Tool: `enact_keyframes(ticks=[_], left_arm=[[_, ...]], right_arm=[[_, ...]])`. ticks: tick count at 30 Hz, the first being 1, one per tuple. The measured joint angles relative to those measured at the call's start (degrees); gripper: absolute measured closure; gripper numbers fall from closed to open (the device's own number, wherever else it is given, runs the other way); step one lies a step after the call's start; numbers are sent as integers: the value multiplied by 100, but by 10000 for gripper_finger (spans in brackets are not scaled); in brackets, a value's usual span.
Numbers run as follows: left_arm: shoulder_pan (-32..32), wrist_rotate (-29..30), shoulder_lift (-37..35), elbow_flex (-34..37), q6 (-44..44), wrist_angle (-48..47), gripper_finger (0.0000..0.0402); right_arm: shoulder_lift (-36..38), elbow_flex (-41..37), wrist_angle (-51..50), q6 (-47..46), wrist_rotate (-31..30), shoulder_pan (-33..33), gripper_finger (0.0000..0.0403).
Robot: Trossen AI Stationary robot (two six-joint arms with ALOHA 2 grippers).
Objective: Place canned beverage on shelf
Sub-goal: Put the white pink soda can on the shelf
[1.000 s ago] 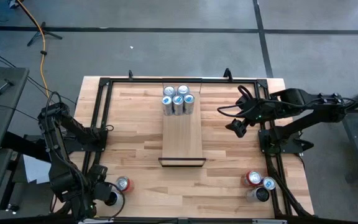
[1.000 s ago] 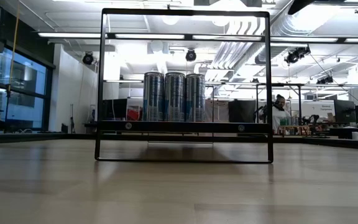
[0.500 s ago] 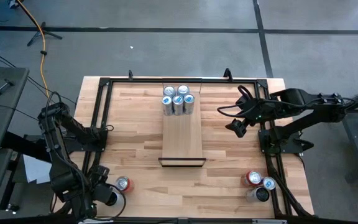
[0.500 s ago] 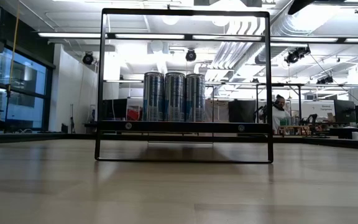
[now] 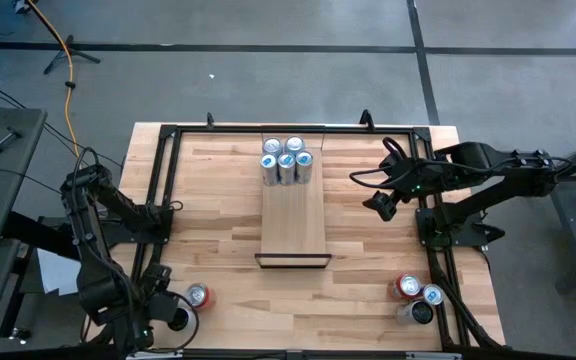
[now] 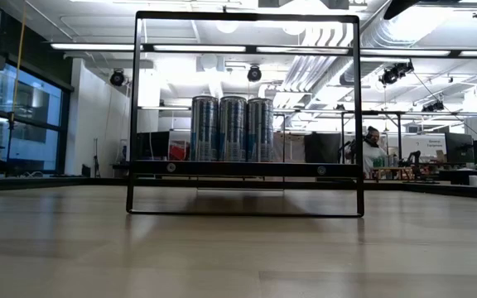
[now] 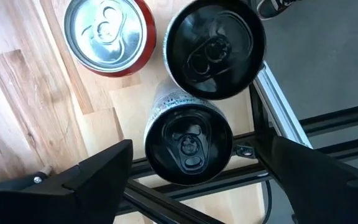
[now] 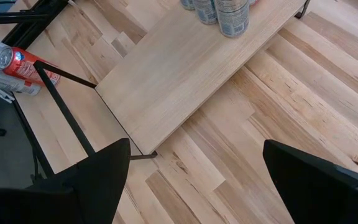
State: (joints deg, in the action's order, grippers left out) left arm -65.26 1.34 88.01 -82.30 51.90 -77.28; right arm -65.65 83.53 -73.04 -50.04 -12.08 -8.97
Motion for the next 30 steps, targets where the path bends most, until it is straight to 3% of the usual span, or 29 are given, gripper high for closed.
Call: enact_keyframes(ticks=[10, 30], left_arm=[[-6, 55, 0, 0, 879, 56, 50], [-89, 166, 151, -4, 958, -180, 50]], right_arm=[[0, 0, 1, 4, -145, 0, 50], [1, 2, 1, 14, -149, 0, 50]])
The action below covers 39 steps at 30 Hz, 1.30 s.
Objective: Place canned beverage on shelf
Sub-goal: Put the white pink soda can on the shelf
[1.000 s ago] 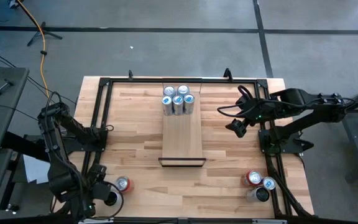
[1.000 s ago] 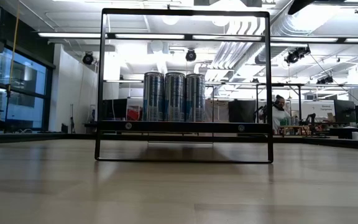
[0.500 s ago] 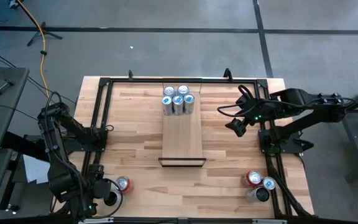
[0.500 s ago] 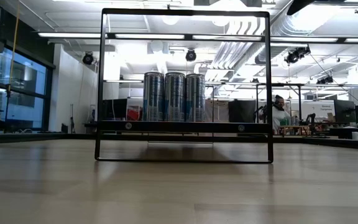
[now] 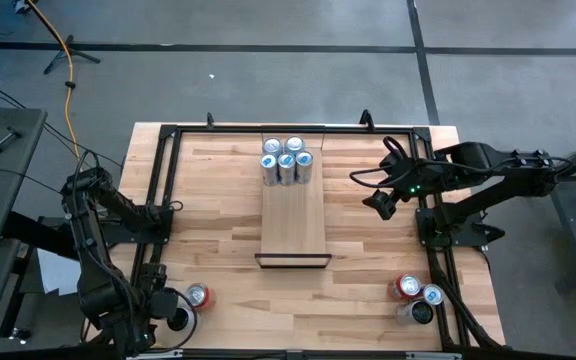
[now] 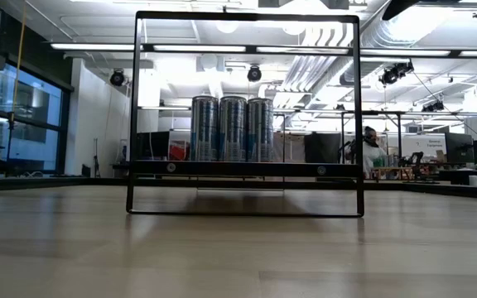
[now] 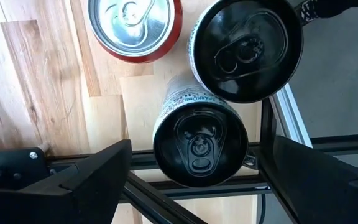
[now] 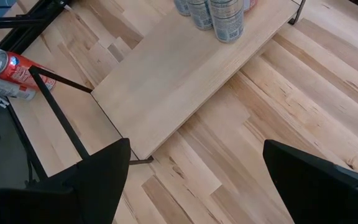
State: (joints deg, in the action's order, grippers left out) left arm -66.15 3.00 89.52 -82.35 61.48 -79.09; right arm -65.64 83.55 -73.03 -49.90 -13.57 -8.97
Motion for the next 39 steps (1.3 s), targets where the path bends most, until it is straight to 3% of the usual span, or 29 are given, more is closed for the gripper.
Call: enact_keyframes(ticks=[11, 18, 39], left_arm=[[-6, 227, 0, 6, 46, 2, 50], [-74, -153, -104, 596, 181, 281, 50], [-63, -102, -223, 1222, 325, 1095, 64]], right_arm=[[-1, 0, 0, 3, -247, 0, 50], [0, 0, 0, 3, -245, 0, 50], [0, 0, 0, 1, -240, 0, 50]])
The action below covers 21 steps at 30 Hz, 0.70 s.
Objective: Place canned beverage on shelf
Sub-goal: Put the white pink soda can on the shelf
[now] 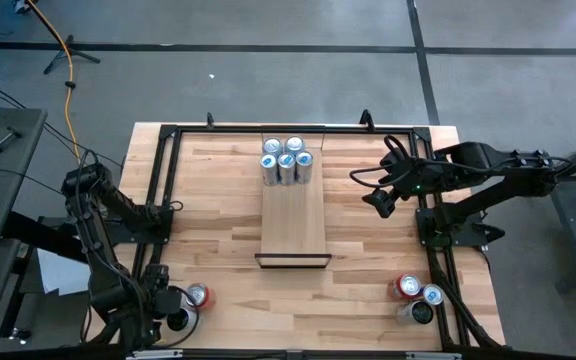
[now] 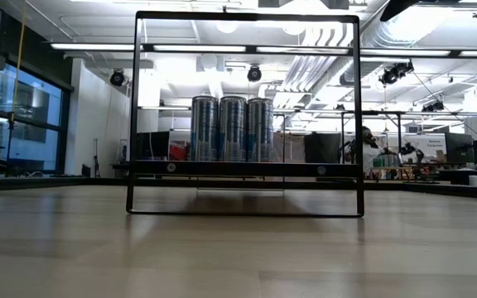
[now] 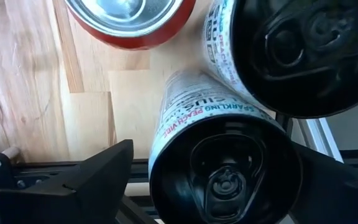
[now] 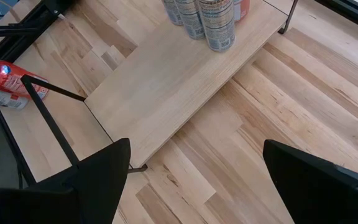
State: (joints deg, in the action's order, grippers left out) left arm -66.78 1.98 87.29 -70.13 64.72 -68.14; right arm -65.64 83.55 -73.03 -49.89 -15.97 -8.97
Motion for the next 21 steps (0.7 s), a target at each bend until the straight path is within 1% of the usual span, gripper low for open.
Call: enact_keyframes(ticks=[4, 11, 16, 21], left_arm=[[0, 6, 0, 0, 90, 10, 102], [0, 2, -25, -7, 123, -10, 201], [-1, -89, -309, 2, 348, -546, 202], [10, -108, -997, 2, 955, -1355, 202]], right_arm=[[-1, 0, 0, 0, -9, 0, 50], [-1, 0, 0, -17, -13, -2, 50], [-1, 0, 23, -94, -15, -2, 50], [-1, 0, 136, -106, -17, -1, 50]])
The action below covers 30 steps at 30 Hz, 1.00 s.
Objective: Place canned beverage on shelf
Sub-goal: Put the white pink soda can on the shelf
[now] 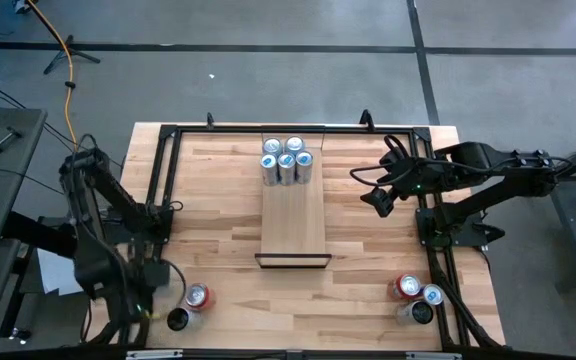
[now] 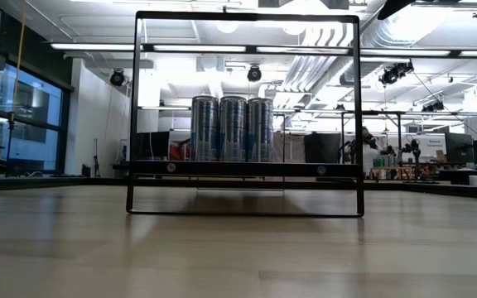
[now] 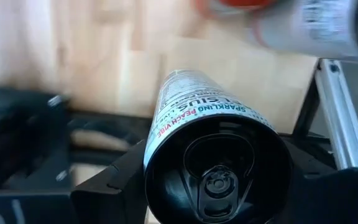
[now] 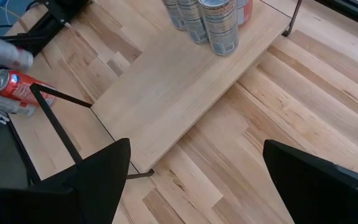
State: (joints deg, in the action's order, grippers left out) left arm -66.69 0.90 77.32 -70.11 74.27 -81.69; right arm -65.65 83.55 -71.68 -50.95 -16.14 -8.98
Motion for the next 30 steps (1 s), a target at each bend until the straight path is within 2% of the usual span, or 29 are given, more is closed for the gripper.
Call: enact_keyframes(ticks=[6, 14, 17, 21, 25, 30], left_arm=[[323, 513, -1023, 0, 826, -925, 202], [1576, 2403, -1992, -15, 1072, -631, 202], [2226, 2817, -2210, -15, 870, -140, 202], [3293, 2817, -2365, -15, 113, 890, 202], [4304, 2660, -2289, -11, -1118, 2217, 202], [5303, 2028, -1848, -16, -2559, 3665, 202]], right_arm=[[1, 0, 0, -11, 0, 1, 50], [-2, 0, 409, 110, -4, 1, 50], [-29, 2, 817, 451, -15, -2, 50], [-129, 2, 1599, 1240, 23, -2, 50], [-323, 2, 2438, 2122, 34, 0, 50], [-698, 2, 3255, 3404, 297, -2, 50]])
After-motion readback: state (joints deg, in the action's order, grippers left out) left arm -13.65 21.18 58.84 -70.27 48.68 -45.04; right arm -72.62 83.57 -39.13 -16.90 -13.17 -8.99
